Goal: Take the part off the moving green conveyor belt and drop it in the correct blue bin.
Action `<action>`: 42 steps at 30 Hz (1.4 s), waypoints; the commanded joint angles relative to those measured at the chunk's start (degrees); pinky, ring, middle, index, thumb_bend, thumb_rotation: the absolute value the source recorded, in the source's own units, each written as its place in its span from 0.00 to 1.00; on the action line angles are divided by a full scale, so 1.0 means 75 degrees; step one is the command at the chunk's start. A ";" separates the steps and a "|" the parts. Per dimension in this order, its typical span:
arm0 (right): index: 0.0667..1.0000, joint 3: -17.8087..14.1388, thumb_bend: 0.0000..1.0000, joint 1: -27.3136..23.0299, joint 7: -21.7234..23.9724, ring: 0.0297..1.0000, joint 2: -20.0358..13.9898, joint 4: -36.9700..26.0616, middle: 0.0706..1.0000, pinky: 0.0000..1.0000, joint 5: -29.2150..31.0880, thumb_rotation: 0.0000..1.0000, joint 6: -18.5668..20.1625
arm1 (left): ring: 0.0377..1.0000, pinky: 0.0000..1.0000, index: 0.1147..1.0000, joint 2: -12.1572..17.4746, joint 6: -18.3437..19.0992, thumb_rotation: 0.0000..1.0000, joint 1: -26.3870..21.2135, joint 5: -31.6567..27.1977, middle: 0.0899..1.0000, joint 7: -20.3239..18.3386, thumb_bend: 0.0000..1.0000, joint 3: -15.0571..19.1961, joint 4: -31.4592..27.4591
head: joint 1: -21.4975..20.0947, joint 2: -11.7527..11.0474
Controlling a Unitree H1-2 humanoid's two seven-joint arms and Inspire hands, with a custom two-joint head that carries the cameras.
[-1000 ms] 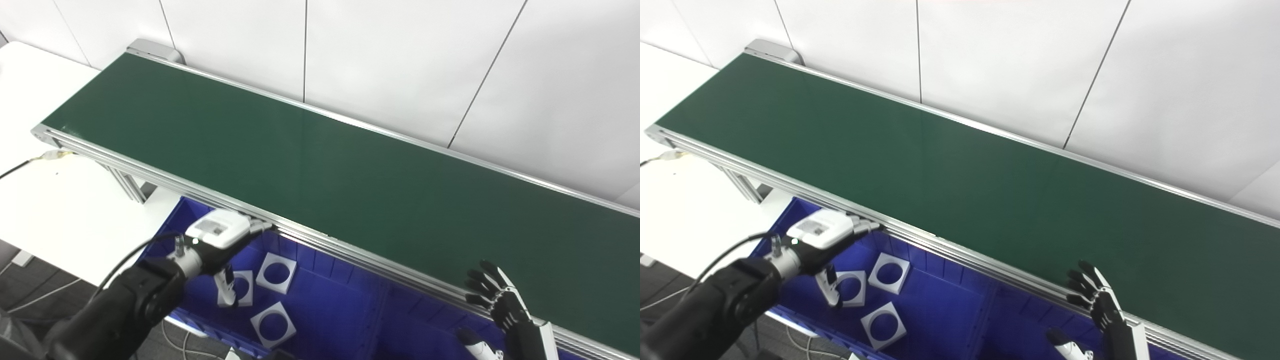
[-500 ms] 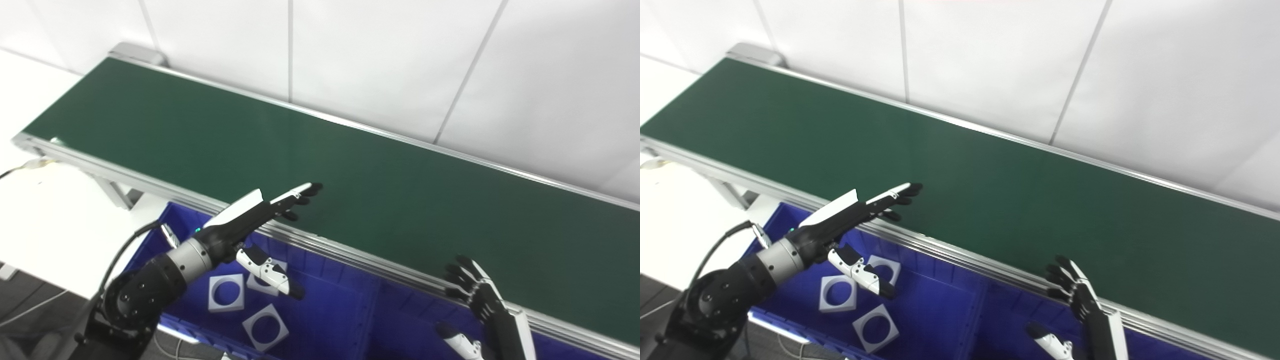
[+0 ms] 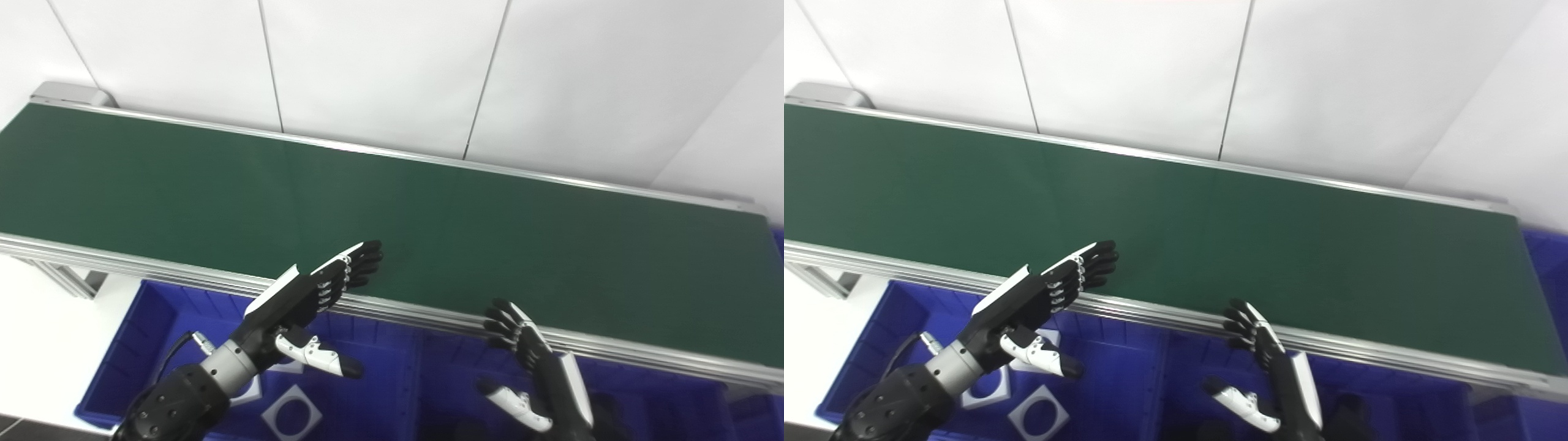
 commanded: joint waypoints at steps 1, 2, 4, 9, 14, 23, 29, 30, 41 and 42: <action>0.89 0.0106 0.84 -0.0092 -0.0134 0.81 0.0200 -0.0050 0.84 0.73 -0.0097 0.68 -0.0466 | 0.94 0.94 0.94 -0.0058 -0.0531 0.30 -0.0180 -0.0278 0.95 -0.0105 1.00 -0.0132 0.0258 | -0.0183 0.0023; 0.89 0.0137 0.84 -0.0114 -0.0168 0.82 0.0257 -0.0007 0.85 0.73 -0.0147 0.68 -0.0452 | 0.94 0.93 0.94 -0.0074 -0.0577 0.31 -0.0214 -0.0342 0.95 -0.0138 1.00 -0.0191 0.0412 | -0.0268 0.0032; 0.90 0.0193 0.84 -0.0146 -0.0236 0.82 0.0377 0.0045 0.85 0.74 -0.0279 0.69 -0.0388 | 0.94 0.92 0.94 -0.0093 -0.0699 0.30 -0.0285 -0.0476 0.95 -0.0213 1.00 -0.0299 0.0738 | -0.0489 0.0115; 0.91 0.0305 0.84 -0.0265 -0.0378 0.83 0.0623 0.0099 0.86 0.74 -0.0560 0.70 -0.0233 | 0.93 0.92 0.93 -0.0121 -0.1019 0.29 -0.0424 -0.0767 0.94 -0.0442 1.00 -0.0396 0.1440 | -0.1048 0.0290; 0.90 0.0349 0.84 -0.0341 -0.0470 0.82 0.0767 0.0138 0.85 0.74 -0.0732 0.70 -0.0102 | 0.92 0.91 0.92 -0.0045 -0.1241 0.29 -0.0521 -0.0959 0.93 -0.0629 1.00 -0.0338 0.1897 | -0.1069 0.0346; 0.90 0.0311 0.83 -0.0360 -0.0455 0.82 0.0703 0.0042 0.85 0.74 -0.0693 0.69 -0.0095 | 0.91 0.89 0.91 -0.0107 -0.1347 0.29 -0.0607 -0.1011 0.91 -0.0617 1.00 -0.0298 0.2104 | -0.0731 0.0499; 0.89 0.0269 0.82 -0.0342 -0.0442 0.82 0.0654 -0.0096 0.85 0.74 -0.0646 0.69 -0.0042 | 0.90 0.87 0.90 -0.0247 -0.1511 0.29 -0.0581 -0.0897 0.90 -0.0408 1.00 -0.0248 0.2169 | -0.0511 0.0627; 0.89 0.0259 0.82 -0.0314 -0.0451 0.82 0.0639 -0.0152 0.85 0.73 -0.0668 0.70 -0.0036 | 0.90 0.87 0.89 -0.0285 -0.1543 0.29 -0.0563 -0.0866 0.90 -0.0342 1.00 -0.0224 0.2162 | -0.0420 0.0679; 0.89 0.0212 0.75 -0.0019 -0.0356 0.80 0.0379 -0.0749 0.85 0.71 -0.0810 0.73 0.0246 | 0.91 0.90 0.89 -0.0308 -0.1459 0.30 -0.0509 -0.0662 0.91 -0.0082 1.00 -0.0322 0.1891 | 0.0123 0.0915; 0.89 0.0205 0.75 -0.0008 -0.0342 0.80 0.0364 -0.0796 0.85 0.71 -0.0805 0.73 0.0300 | 0.91 0.90 0.89 -0.0311 -0.1437 0.30 -0.0502 -0.0648 0.91 -0.0065 1.00 -0.0330 0.1857 | 0.0168 0.0937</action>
